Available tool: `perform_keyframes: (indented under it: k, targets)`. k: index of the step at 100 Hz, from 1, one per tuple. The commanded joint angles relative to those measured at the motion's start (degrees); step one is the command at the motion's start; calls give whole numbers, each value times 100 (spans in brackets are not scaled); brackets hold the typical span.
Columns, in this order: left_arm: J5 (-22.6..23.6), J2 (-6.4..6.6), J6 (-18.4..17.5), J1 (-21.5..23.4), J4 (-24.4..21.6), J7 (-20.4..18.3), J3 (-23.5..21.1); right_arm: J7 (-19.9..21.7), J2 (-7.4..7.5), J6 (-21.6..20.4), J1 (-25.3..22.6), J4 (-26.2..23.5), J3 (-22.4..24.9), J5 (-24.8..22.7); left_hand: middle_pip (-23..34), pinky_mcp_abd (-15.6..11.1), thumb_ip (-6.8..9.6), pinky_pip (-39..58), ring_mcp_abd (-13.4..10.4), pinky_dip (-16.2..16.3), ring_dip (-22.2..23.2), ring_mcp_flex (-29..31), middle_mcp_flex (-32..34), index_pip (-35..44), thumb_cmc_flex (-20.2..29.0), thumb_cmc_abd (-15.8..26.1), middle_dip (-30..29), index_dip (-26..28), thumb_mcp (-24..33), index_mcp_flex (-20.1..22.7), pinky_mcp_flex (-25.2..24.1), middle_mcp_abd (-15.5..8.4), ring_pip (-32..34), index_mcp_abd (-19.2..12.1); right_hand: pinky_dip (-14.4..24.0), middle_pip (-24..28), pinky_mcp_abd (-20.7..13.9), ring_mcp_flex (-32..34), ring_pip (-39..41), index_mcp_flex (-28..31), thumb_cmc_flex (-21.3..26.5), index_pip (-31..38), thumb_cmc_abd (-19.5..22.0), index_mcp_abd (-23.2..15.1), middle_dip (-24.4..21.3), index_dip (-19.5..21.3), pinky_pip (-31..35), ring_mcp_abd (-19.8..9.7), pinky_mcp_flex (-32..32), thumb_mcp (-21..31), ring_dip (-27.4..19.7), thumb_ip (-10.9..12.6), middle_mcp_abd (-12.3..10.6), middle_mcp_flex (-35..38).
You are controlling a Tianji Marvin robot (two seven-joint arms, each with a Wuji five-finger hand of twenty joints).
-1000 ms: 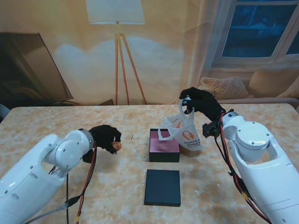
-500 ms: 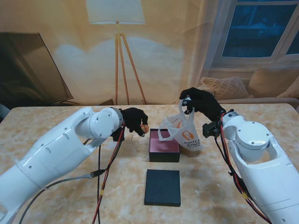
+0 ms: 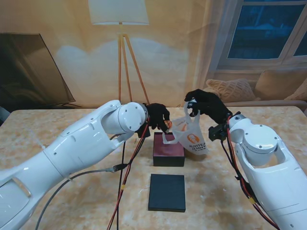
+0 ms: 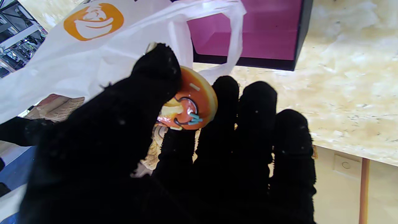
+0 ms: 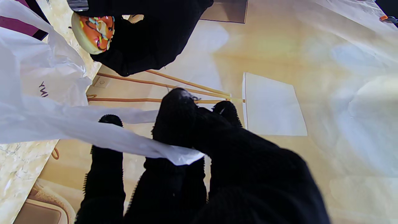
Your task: Pack mini donuts into a plastic bag, tie the opening and put the bag into the gift box
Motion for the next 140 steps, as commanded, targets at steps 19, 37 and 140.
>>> perform_keyframes:
  k: [19, 37, 140]
  targets:
    - [-272, -248, 321, 27, -129, 164, 8, 112, -10, -31, -27, -25, 15, -11, 443, 46, 123, 404, 99, 301, 316, 100, 89, 61, 105, 340, 182, -261, 93, 501, -164, 76, 482, -276, 49, 324, -93, 30, 36, 30, 357, 60, 200, -183, 22, 32, 50, -233, -6, 296, 29, 96, -518, 183]
    - [-320, -386, 780, 128, -319, 509, -32, 123, -8, -39, -14, -24, 15, -12, 604, 60, 128, 596, 67, 427, 474, 174, 26, -28, 50, 354, 291, -482, 72, 651, -72, 131, 757, -271, 46, 329, -100, 31, 30, 27, 358, 61, 206, -190, 20, 31, 42, -234, 1, 287, 27, 97, -510, 179]
    - [-909, -1184, 2272, -263, 350, 1007, 321, 252, 25, -239, 23, 10, 17, -19, 834, 183, -29, 1001, -64, 272, 353, 603, 47, -499, -539, 170, -273, -502, 558, 805, 521, 476, 1063, 364, -30, 334, -322, 37, 46, 32, 360, 61, 212, -193, 29, 18, -157, -234, -123, 283, 37, 105, -516, 191]
